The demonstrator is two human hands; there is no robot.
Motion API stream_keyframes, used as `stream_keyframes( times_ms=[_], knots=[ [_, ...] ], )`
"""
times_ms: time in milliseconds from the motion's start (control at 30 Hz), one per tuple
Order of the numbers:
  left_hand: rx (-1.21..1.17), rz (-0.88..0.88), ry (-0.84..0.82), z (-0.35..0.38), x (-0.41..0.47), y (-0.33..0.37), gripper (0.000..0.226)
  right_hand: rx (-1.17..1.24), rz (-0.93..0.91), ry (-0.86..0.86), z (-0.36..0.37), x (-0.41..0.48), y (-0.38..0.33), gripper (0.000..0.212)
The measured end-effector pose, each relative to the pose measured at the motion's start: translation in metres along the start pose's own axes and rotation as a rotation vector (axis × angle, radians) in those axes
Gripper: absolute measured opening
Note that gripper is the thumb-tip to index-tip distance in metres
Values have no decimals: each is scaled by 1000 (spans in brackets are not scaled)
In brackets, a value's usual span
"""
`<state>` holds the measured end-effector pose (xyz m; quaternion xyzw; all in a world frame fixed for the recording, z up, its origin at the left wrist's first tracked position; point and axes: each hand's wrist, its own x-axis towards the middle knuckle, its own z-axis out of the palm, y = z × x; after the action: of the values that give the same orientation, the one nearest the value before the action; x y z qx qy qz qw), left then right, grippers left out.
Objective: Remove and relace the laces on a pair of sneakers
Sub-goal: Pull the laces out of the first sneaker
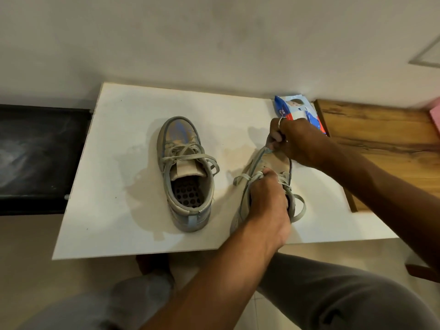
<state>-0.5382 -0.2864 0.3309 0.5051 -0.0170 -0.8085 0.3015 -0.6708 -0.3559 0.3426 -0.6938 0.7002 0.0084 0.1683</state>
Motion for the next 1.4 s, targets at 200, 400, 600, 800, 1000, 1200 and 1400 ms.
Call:
stream_keyframes(
  times_ms=[200,400,600,800,1000,1200,1400],
  knots=[
    [4,11,14,0,1,-1,22,-42,-15,-53,0,7,-5,22],
    [29,3,5,0,-1,0,23,-7,-146,-108,10,-2,-20,17],
    [33,-1,3,-1,0,-1,22,-50,-52,-102,0,8,-15,18],
    [53,-11,5,-2,0,-2,19,-103,-13,-80,-4,7,-9,24],
    [55,-1,0,-3,0,-2,18,-63,-115,-107,8,2,-17,28],
    [65,6,-10,-3,1,-4,21,-48,-67,-62,3,2,-17,20],
    [67,0,3,-4,4,-6,19,-93,-36,-77,-6,12,-10,29]
  ],
)
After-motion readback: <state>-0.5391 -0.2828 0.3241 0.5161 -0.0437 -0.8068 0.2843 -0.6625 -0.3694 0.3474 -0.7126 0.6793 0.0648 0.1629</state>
